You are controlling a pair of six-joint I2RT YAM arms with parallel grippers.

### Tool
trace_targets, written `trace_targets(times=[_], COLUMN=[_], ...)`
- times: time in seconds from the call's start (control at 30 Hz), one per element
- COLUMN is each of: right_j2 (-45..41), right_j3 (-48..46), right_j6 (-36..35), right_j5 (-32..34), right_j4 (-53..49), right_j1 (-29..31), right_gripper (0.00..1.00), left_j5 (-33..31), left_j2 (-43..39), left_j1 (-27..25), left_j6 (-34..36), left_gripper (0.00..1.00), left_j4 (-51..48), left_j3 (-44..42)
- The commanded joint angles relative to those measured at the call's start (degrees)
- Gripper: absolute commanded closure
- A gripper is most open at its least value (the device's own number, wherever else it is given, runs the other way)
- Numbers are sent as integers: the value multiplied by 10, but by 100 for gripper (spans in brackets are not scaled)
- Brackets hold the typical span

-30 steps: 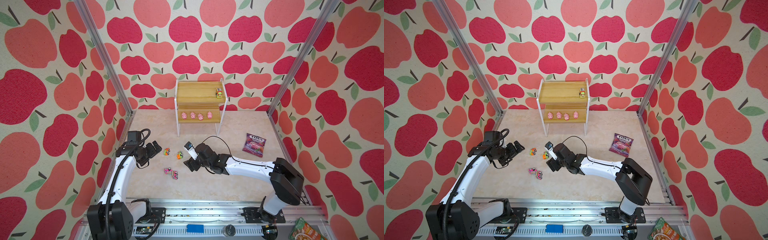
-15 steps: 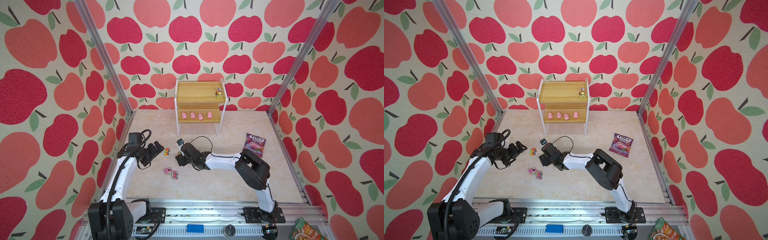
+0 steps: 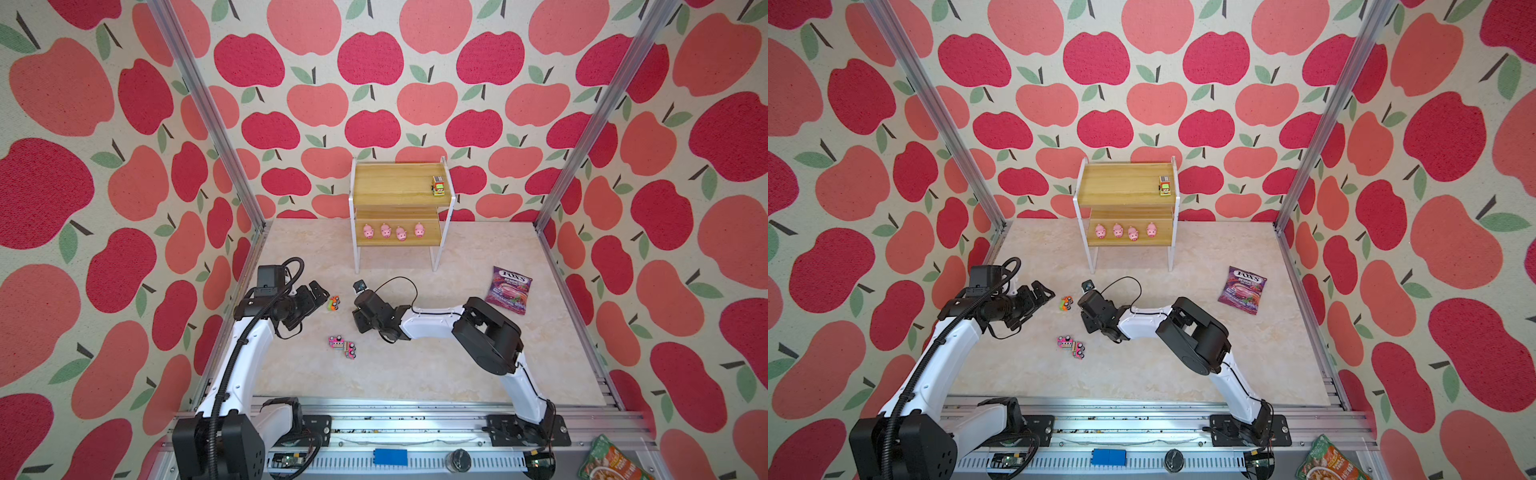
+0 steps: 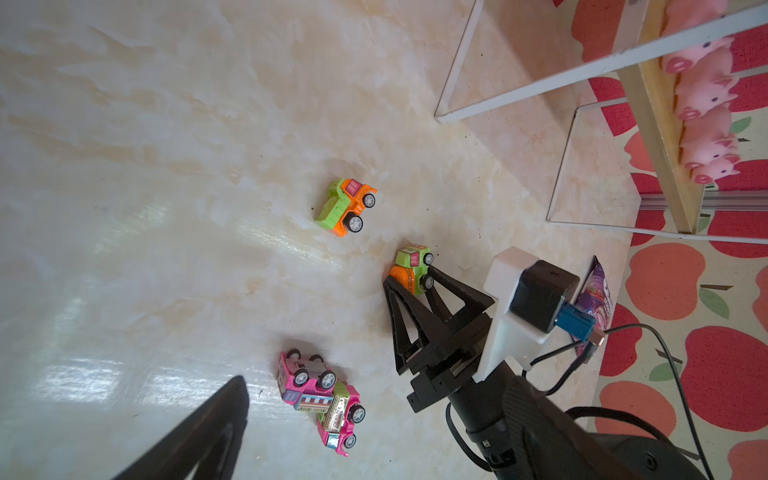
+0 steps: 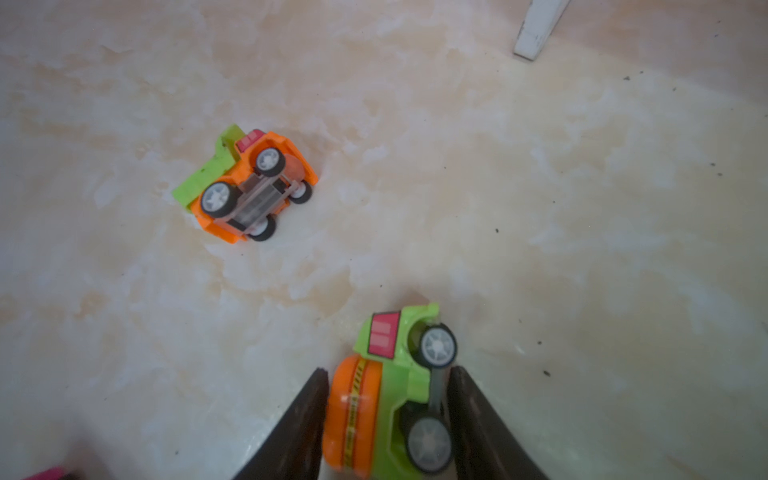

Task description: Place and organize the plastic toys onto the shelf

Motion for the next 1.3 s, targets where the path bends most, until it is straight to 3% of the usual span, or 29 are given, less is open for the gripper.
trace_targets(times=[0.0, 0.07, 0.37, 0.77, 1.03, 1.27], right_j2=[-11, -29, -101, -118, -120, -135], right_j3=[7, -7, -60, -174, -290, -376], right_j6=[10, 13, 53, 282, 447, 541], right_j5=[-26, -46, -146, -320, -358, -322], right_j4=[-6, 3, -2, 81, 253, 352], right_j1=[-6, -10, -33, -78, -129, -164], right_gripper=[57, 63, 69, 71, 68, 58], left_j5=[-11, -20, -71, -74, -69, -67], left_j2=[-6, -3, 7, -10, -42, -56], left_j1=[-19, -35, -100, -105, -107, -109], left_j6=[32, 53, 116, 132, 132, 132], left_gripper=[2, 2, 2, 3, 3, 3], left_j4=[-2, -13, -25, 1, 10, 14], left_j3=[40, 60, 98, 66, 55, 51])
